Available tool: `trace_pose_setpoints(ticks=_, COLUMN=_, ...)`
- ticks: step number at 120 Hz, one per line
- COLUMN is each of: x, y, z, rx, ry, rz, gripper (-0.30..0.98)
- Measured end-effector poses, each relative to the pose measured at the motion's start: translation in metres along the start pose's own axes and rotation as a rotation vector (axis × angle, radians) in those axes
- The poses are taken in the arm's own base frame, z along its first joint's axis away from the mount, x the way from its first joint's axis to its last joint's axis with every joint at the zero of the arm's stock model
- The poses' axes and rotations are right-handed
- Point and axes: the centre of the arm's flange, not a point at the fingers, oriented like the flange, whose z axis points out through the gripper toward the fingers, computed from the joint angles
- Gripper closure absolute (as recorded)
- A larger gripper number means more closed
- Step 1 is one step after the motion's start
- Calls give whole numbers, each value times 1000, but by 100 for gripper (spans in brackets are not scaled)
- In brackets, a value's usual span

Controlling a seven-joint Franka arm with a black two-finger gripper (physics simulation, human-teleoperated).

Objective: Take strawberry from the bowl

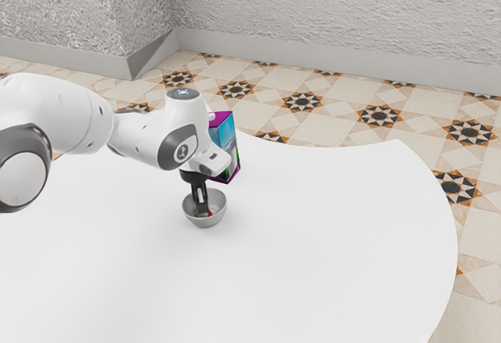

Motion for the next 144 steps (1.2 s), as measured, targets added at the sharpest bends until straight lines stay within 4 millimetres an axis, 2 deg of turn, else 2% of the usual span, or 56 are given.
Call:
trace_pose_setpoints(ticks=17, x=0, y=-1, z=-2, rx=10, ry=4, rz=-9, gripper=64)
trace_pose_setpoints(ticks=26, x=0, y=2, z=-20, rx=28, ry=19, rz=-14, gripper=66)
trace_pose_setpoints(ticks=32, x=-3, y=12, z=-35, rx=37, ry=29, rz=-15, gripper=67)
trace_pose_setpoints(ticks=42, x=-12, y=52, z=-64, rx=39, ry=40, rz=-6, gripper=69)
trace_pose_setpoints(ticks=50, x=-15, y=89, z=-76, rx=30, ry=44, rz=5, gripper=70)
trace_pose_setpoints(ticks=63, x=-17, y=145, z=-71, rx=-1, ry=21, rz=17, gripper=70)
trace_pose_setpoints(ticks=75, x=-11, y=174, z=-61, rx=-17, ry=0, rz=6, gripper=71)
trace_pose_setpoints(ticks=98, x=-5, y=183, z=-20, rx=-55, ry=-64, rz=-72, gripper=71)
trace_pose_setpoints(ticks=113, x=-5, y=185, z=-12, rx=-61, ry=-80, rz=-120, gripper=71)
trace_pose_setpoints(ticks=116, x=-5, y=185, z=-10, rx=-62, ry=-81, rz=-129, gripper=67)
trace_pose_setpoints(ticks=131, x=-2, y=182, z=-19, rx=-69, ry=-62, rz=-172, gripper=41)
trace_pose_setpoints(ticks=139, x=1, y=183, z=-37, rx=-55, ry=-33, rz=-181, gripper=30)
trace_pose_setpoints(ticks=144, x=2, y=185, z=-55, rx=-40, ry=-6, rz=-185, gripper=24)
